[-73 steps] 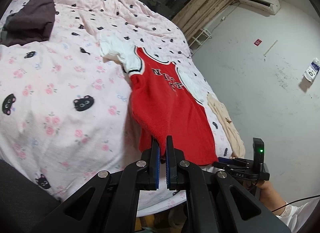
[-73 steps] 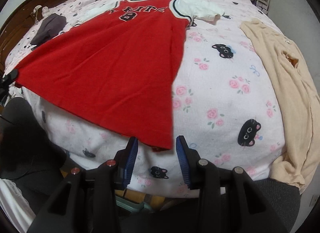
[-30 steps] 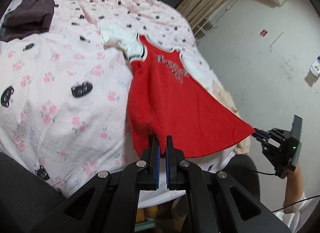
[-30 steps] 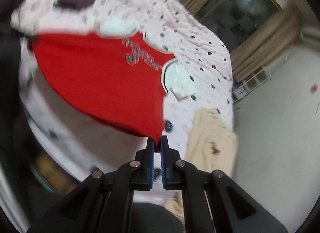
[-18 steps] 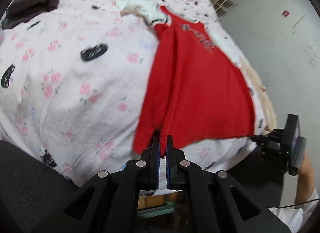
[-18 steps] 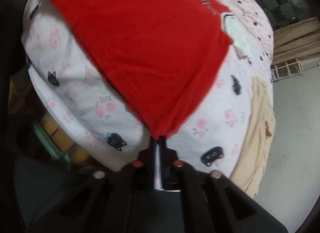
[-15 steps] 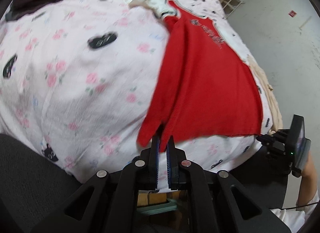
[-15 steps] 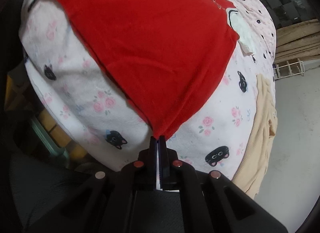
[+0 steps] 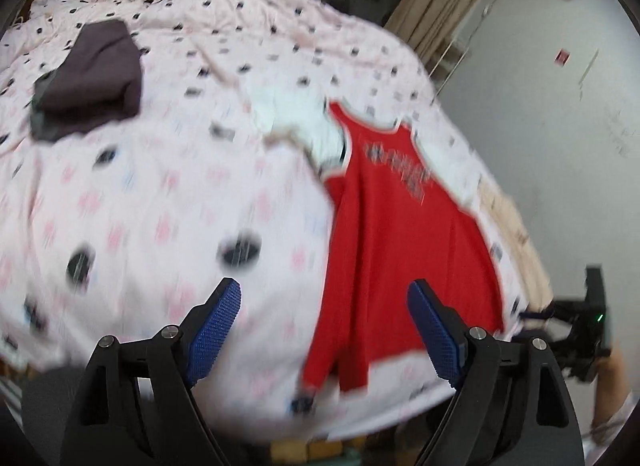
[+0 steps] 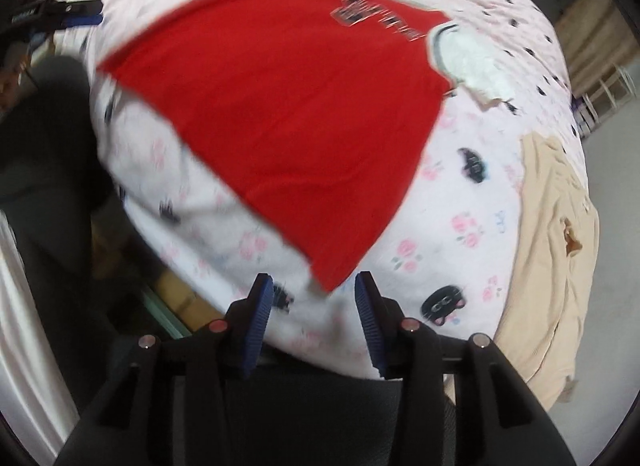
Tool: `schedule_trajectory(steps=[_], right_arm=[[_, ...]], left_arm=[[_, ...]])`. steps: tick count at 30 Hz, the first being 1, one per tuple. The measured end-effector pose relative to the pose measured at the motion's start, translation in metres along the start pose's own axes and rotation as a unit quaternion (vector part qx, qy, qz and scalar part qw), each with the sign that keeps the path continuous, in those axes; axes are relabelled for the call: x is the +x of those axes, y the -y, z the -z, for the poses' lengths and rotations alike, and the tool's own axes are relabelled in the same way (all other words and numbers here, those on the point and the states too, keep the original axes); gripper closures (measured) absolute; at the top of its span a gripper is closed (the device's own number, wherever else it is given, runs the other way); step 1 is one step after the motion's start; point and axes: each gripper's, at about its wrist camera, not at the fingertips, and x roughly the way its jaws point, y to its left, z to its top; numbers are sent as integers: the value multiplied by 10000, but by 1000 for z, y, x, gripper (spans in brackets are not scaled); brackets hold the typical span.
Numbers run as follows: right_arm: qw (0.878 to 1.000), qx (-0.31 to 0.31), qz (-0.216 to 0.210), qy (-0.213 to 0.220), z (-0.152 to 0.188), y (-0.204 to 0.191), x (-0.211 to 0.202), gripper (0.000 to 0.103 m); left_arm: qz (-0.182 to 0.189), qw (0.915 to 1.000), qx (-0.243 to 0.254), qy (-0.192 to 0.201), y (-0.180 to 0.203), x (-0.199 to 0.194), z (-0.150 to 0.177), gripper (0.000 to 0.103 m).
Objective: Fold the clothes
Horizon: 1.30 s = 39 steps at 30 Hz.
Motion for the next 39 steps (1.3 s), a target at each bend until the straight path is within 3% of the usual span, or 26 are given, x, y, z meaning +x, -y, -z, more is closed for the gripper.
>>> schedule_trajectory(steps=[7,12,15,22,28,30,32,39], right_arm=[[9990,393,134,154,-19,22,-1,59],[9990,394,183,119,-18,25,4,59],[9988,427,200,101,-16,26,5,59],[9984,500,217,127,-14,33,3,59],[9984,515,183,143,-18,37,5,59],[9985,488,178,156,-21,36,5,59],[9987,446,185,181,-23,35,4,59],[9985,452,192,238,-24,34,-1,59]], left_arm=[[477,9985,-26,-263,-3,71,-55,23],[875,9952,-220,-379,0,110,-80,58],[934,9928,-509,-548,-7,133,-88,61],[362,9944,-754,-652,-22,140,-86,61],[376,9944,-606,-786,-17,148,-86,62],[337,9943,-525,-865,-14,153,-86,79],[268,9942,-480,-929,-15,156,-85,89],[5,9970,-380,-670,-25,146,-94,94]])
